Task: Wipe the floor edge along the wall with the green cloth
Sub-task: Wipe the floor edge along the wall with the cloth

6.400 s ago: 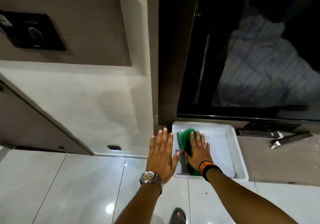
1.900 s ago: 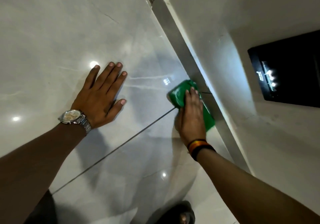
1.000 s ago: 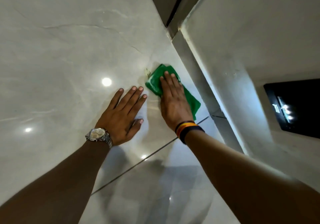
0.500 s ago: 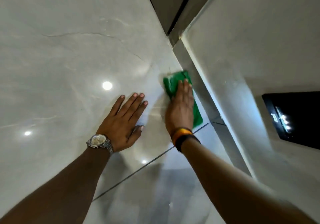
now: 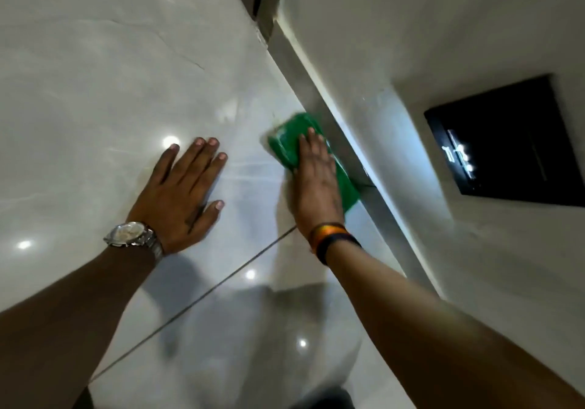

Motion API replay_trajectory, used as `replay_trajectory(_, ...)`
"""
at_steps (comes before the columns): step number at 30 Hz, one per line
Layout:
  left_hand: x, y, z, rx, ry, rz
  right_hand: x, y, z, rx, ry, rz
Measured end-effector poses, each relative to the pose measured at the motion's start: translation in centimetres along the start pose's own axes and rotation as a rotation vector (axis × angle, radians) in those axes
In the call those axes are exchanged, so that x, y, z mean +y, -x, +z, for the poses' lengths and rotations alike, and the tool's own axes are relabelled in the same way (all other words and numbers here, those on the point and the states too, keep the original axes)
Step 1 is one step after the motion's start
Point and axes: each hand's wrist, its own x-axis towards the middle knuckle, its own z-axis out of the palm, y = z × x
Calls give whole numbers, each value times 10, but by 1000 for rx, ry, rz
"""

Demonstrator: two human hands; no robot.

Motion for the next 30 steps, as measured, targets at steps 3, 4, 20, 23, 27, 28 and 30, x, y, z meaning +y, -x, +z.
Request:
replay_trajectory(3, 0, 1, 1, -15, 3, -13, 49, 79, -16, -43, -11, 117)
replay_trajectory(4, 1, 1, 1, -18, 4, -12, 56, 92, -19, -60, -18, 135)
replay_trajectory(20, 2, 1, -1, -12, 26, -13, 104, 195, -20, -70, 41, 341)
replay_trajectory(23, 2, 1, 0, -14, 6, -3, 122, 212, -36, -174, 124, 343)
replay_trajectory(27, 1, 0, 0, -23, 18, -8, 83, 119, -32, -193, 79, 129)
replay_trajectory(28, 1, 0, 0, -25, 20, -13, 64, 84, -26, -163, 53, 83)
replay_trajectory(30, 1, 1, 0, -32, 27, -7, 23, 18, -15, -93, 28, 33)
